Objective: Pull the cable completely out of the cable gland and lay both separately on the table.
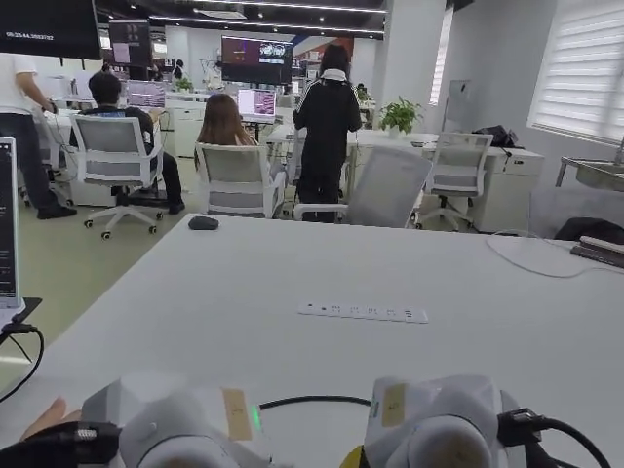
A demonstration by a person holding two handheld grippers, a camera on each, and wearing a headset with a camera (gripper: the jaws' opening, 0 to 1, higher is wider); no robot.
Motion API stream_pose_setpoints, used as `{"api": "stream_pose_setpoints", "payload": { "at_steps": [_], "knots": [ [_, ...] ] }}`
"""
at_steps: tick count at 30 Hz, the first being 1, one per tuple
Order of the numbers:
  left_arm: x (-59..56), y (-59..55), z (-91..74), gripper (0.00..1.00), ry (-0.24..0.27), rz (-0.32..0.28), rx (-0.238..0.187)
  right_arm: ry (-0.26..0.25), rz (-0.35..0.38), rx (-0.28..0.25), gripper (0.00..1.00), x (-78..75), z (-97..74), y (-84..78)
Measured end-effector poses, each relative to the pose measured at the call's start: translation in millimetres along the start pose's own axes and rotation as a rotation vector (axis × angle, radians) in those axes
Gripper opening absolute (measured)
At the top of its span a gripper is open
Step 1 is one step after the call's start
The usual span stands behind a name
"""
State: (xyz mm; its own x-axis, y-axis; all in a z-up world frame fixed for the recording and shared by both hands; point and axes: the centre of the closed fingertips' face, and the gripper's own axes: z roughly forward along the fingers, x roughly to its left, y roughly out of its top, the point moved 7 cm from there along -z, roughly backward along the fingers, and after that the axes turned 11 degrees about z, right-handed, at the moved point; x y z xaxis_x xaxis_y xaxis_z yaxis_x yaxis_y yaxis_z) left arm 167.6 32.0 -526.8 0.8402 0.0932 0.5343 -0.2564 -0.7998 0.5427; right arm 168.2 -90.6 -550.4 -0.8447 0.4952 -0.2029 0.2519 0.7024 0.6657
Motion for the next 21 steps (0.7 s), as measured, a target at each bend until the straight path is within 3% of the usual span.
{"api": "stream_pose_setpoints", "payload": {
  "at_steps": [5, 13, 21],
  "knots": [
    [6.1, -6.9, -4.5, 0.16, 0.019, -0.014, 0.015, -0.024, 0.015, 0.016, 0.03, -9.7, -7.0, -8.9],
    [9.8, -15.4, -7.4, 0.16, 0.034, -0.034, 0.033, -0.084, 0.049, -0.001, 0.03, -30.8, -20.4, -12.3],
    [5.0, -10.2, 0.0, 0.16, 0.017, -0.035, 0.019, -0.212, 0.049, -0.038, 0.03, -85.7, -42.6, -2.4]
  ]
}}
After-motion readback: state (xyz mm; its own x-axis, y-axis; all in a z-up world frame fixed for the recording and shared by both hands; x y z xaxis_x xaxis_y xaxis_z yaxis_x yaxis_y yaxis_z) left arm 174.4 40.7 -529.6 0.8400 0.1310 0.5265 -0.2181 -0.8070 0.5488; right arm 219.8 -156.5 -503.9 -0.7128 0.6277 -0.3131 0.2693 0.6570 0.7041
